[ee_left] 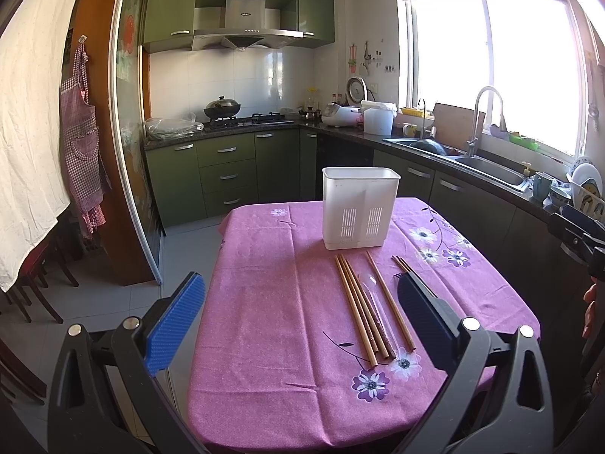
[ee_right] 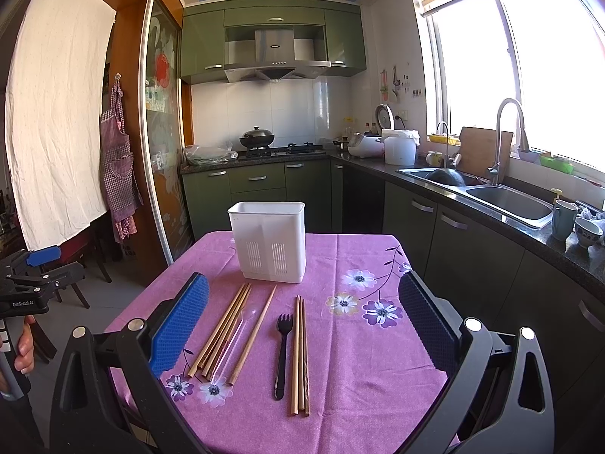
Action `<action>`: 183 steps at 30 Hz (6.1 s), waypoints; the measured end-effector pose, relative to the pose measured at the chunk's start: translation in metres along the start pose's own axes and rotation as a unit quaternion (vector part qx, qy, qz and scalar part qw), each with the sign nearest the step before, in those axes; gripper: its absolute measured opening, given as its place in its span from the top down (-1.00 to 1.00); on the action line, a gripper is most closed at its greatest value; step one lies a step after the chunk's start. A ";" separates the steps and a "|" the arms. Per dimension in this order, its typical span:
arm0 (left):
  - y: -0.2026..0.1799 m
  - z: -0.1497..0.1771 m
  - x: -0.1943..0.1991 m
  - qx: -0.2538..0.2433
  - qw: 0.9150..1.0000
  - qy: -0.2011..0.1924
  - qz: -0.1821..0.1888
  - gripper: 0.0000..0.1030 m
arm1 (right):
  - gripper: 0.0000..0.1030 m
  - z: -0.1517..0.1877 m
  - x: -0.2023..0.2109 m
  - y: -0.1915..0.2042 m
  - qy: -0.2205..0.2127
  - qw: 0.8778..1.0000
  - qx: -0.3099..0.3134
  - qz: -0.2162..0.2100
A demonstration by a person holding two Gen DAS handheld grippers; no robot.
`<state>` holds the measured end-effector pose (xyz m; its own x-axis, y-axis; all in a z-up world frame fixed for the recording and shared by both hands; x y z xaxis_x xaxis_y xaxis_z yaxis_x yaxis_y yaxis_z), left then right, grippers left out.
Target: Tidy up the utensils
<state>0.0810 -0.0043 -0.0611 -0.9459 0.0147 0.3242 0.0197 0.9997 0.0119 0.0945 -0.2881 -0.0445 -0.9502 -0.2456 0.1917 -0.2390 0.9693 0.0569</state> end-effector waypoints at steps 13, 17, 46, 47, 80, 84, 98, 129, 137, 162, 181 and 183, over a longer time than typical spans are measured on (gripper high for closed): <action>-0.037 0.021 -0.098 -0.008 0.990 0.136 0.025 -0.89 | -0.93 0.032 -0.084 -0.026 0.136 0.990 0.013 -0.019; -0.069 0.043 -0.145 -0.007 0.973 0.219 0.067 -0.89 | -0.93 0.051 -0.119 -0.038 0.195 0.981 0.014 -0.018; -0.116 0.108 -0.244 -0.008 0.923 0.382 0.052 0.72 | 0.22 0.089 -0.173 -0.071 0.252 0.967 0.026 0.018; -0.116 0.109 -0.245 -0.010 0.922 0.385 0.049 0.72 | 0.22 0.090 -0.173 -0.071 0.253 0.967 0.026 0.018; -0.099 0.033 -0.181 0.025 0.966 0.247 0.078 0.83 | 0.22 0.124 -0.188 -0.042 0.309 0.949 0.058 -0.015; -0.083 0.017 -0.158 0.033 0.974 0.211 0.078 0.83 | 0.26 0.136 -0.195 -0.022 0.328 0.942 0.064 -0.038; -0.040 0.008 -0.139 0.035 0.981 0.180 0.056 0.83 | 0.63 0.179 -0.220 0.033 0.405 0.908 0.038 -0.096; -0.038 -0.041 -0.161 0.046 0.986 0.144 0.076 0.83 | 0.81 0.139 -0.225 0.040 0.337 0.935 -0.008 -0.105; -0.050 -0.160 -0.222 0.090 0.991 0.008 0.100 0.83 | 0.81 0.116 -0.203 0.026 0.272 0.951 -0.062 -0.129; -0.045 -0.102 -0.290 0.060 0.996 0.050 0.047 0.20 | 0.81 -0.041 -0.256 0.024 0.105 0.982 -0.073 -0.141; -0.016 -0.052 -0.212 0.036 0.992 0.105 0.064 0.20 | 0.80 -0.041 -0.356 0.016 0.039 0.997 -0.050 -0.044; -0.020 -0.042 -0.212 0.034 0.990 0.122 0.068 0.20 | 0.79 -0.033 -0.344 0.016 0.040 0.998 -0.038 -0.039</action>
<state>0.2953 -0.0287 -0.0901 -0.8300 0.1519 0.5367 0.1114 0.9880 -0.1074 0.4243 -0.1880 -0.0772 -0.9098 -0.3231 0.2604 -0.2928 0.9445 0.1489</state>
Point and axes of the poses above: each gripper's, at about its wrist camera, not at the fingertips, and x roughly against the way its jaws point, y to its left, z to its underside, the point moved 9 cm from there along -x, roughly the way its jaws point, and after that the axes turned 8 degrees about -y, right-handed, at the moved point
